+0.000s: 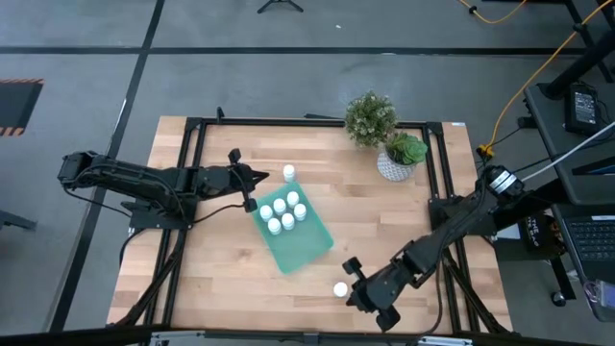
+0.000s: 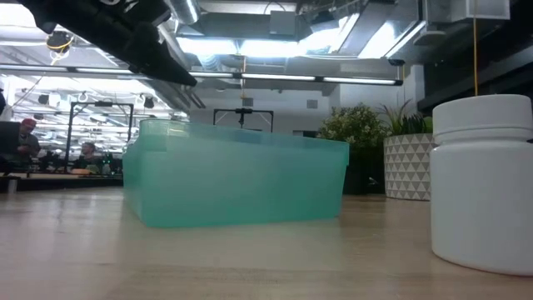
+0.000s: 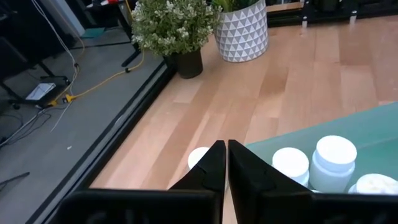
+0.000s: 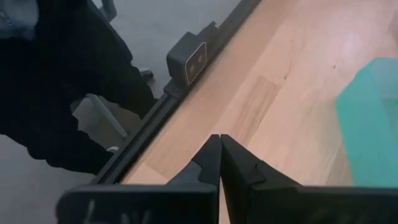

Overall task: Pick and place pill bottles into a basket
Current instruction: Put the white medicine bottle into the green bin

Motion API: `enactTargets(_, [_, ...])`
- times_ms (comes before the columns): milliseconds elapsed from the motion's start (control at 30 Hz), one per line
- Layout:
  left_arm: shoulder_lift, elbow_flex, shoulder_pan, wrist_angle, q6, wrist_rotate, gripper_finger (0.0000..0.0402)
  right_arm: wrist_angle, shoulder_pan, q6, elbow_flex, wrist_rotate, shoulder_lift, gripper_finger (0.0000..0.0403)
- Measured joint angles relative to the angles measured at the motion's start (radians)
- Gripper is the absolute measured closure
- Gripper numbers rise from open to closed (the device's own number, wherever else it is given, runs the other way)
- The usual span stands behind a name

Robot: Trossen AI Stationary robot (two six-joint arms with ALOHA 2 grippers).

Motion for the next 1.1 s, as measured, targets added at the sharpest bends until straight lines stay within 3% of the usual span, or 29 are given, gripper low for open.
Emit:
enactTargets(333, [0.0,0.0,0.0,-0.021,-0.003,0.0,0.0397,-0.022,-0.026,0.117,0.0,0.018,0.0,0.0373])
enactTargets(900, [0.0,0.0,0.0,-0.046,-0.057,0.0,0.0398,-0.116,-0.061,0.073,-0.001,0.018,0.0,0.0175])
enactTargets(1100, [0.0,0.0,0.0,-0.089,-0.085,0.001,0.0394,-0.108,-0.061,0.078,-0.008,0.018,0.0,0.0137])
